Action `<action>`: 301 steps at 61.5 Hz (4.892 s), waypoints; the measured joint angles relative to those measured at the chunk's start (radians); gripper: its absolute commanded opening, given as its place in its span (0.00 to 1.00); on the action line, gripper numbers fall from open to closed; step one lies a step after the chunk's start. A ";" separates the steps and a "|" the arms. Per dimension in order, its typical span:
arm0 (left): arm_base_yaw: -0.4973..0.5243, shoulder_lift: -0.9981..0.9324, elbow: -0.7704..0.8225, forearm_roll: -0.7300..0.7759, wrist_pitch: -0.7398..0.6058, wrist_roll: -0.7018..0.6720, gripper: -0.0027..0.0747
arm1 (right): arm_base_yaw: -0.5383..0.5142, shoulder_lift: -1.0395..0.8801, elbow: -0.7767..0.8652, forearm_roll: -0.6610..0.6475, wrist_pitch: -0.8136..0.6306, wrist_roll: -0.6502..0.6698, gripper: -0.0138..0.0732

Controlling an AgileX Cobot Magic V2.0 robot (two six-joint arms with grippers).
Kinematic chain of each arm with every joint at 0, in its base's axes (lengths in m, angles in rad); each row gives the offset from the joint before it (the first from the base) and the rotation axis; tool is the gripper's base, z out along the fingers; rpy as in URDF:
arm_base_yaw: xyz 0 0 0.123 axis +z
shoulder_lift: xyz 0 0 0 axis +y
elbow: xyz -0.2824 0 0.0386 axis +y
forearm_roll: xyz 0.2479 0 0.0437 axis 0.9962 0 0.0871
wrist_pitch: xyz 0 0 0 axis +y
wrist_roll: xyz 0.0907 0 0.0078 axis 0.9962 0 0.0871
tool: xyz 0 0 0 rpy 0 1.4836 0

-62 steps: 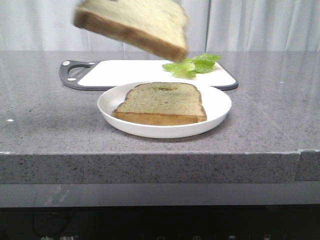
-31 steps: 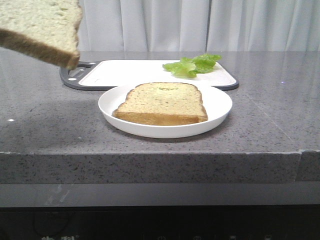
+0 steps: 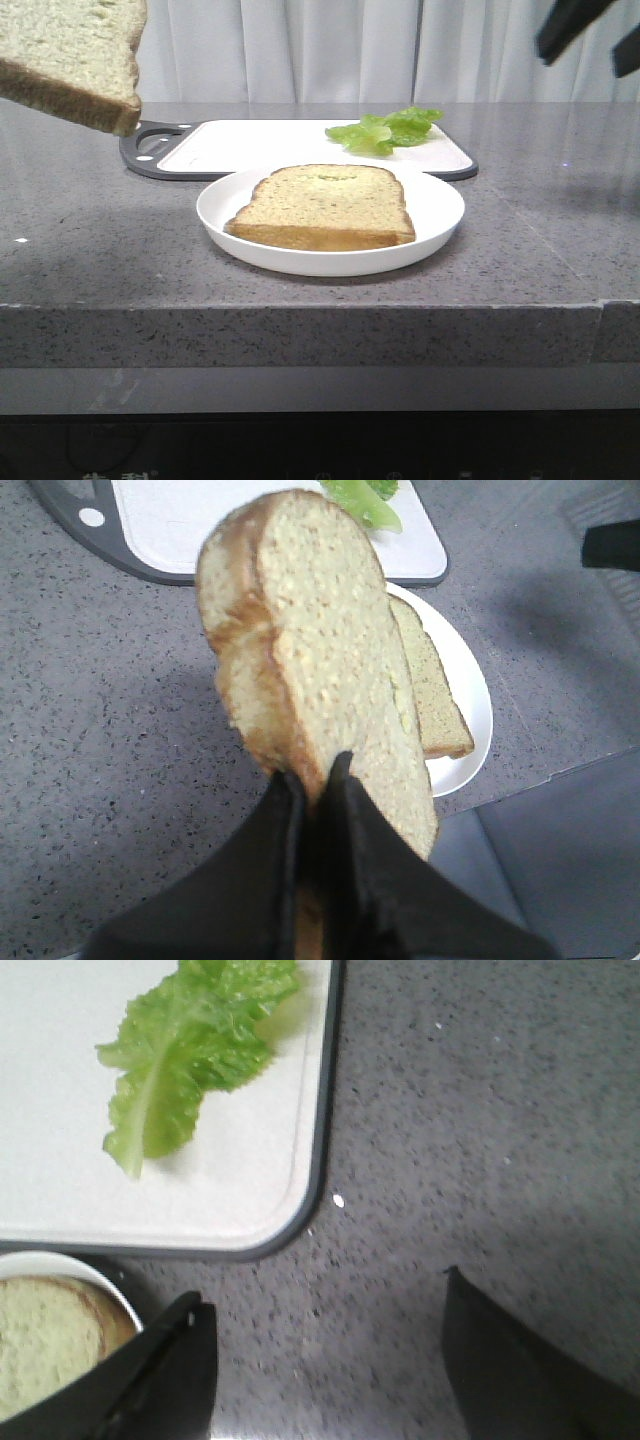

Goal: Left arm grabs bread, right arm adds lettuce
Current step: 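Move the right gripper down to the lettuce leaf on the cutting board, then grasp the lettuce leaf with the right gripper and lift it, then carry the lettuce over the plate and lower it onto the bottom slice, then lower the held bread slice onto the lettuce with the left gripper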

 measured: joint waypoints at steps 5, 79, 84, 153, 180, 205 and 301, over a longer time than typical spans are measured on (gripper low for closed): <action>0.000 0.000 0.000 0.007 0.000 0.000 0.01 | -0.001 0.098 -0.095 0.074 0.017 -0.048 0.74; 0.000 0.000 0.002 0.013 0.000 0.000 0.01 | -0.035 0.714 -0.622 0.663 0.124 -0.446 0.57; 0.000 0.000 0.002 0.013 0.000 0.000 0.01 | -0.031 0.714 -0.622 0.686 0.122 -0.464 0.47; 0.000 0.000 0.002 0.041 -0.002 0.006 0.01 | -0.011 0.112 -0.199 0.916 0.301 -0.713 0.02; 0.000 0.000 0.002 0.044 -0.002 0.006 0.01 | 0.090 -0.028 0.251 1.279 0.378 -0.993 0.02; 0.000 0.000 0.002 0.044 -0.002 0.006 0.01 | 0.123 -0.010 0.301 1.371 0.331 -1.006 0.02; -0.072 0.125 0.002 -0.347 -0.010 0.250 0.01 | -0.038 -0.139 0.289 0.793 0.090 -0.866 0.68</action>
